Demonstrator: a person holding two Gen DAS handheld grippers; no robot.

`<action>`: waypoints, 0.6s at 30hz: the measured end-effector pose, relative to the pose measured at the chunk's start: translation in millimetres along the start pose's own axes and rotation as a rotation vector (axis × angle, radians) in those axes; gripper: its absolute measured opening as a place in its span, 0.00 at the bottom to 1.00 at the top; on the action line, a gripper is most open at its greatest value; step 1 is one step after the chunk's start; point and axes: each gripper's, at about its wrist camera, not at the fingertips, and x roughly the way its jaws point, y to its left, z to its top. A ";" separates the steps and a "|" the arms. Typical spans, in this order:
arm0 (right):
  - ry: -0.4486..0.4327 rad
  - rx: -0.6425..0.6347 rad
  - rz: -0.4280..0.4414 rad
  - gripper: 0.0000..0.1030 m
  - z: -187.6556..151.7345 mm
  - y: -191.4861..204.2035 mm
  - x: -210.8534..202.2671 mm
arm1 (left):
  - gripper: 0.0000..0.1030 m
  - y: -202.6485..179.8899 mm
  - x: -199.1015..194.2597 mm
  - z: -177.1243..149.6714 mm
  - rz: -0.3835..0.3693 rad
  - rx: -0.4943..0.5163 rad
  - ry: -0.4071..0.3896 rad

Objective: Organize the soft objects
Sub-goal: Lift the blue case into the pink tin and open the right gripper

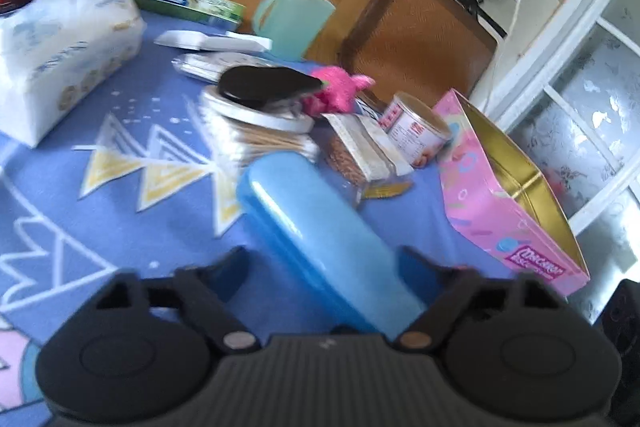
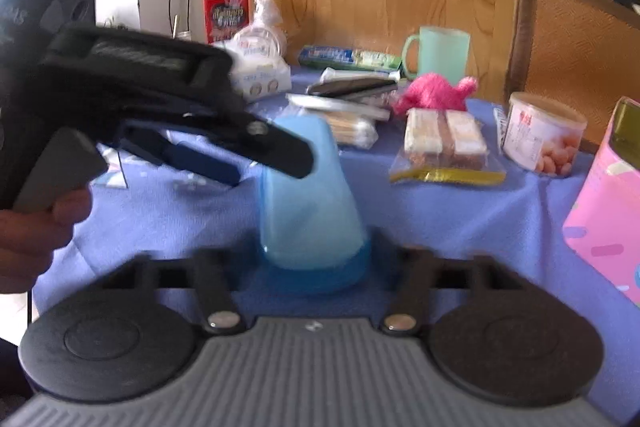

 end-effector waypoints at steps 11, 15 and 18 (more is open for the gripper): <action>-0.263 0.023 -0.200 0.53 12.0 -24.4 -56.6 | 0.65 -95.5 -11.7 36.2 -0.045 0.208 -0.102; -0.315 0.066 -0.330 0.53 16.4 -58.8 -75.1 | 0.65 -149.2 14.0 53.9 -0.105 0.308 -0.101; -0.329 0.127 -0.412 0.53 12.9 -88.1 -91.6 | 0.65 -189.7 43.0 59.8 -0.152 0.356 -0.072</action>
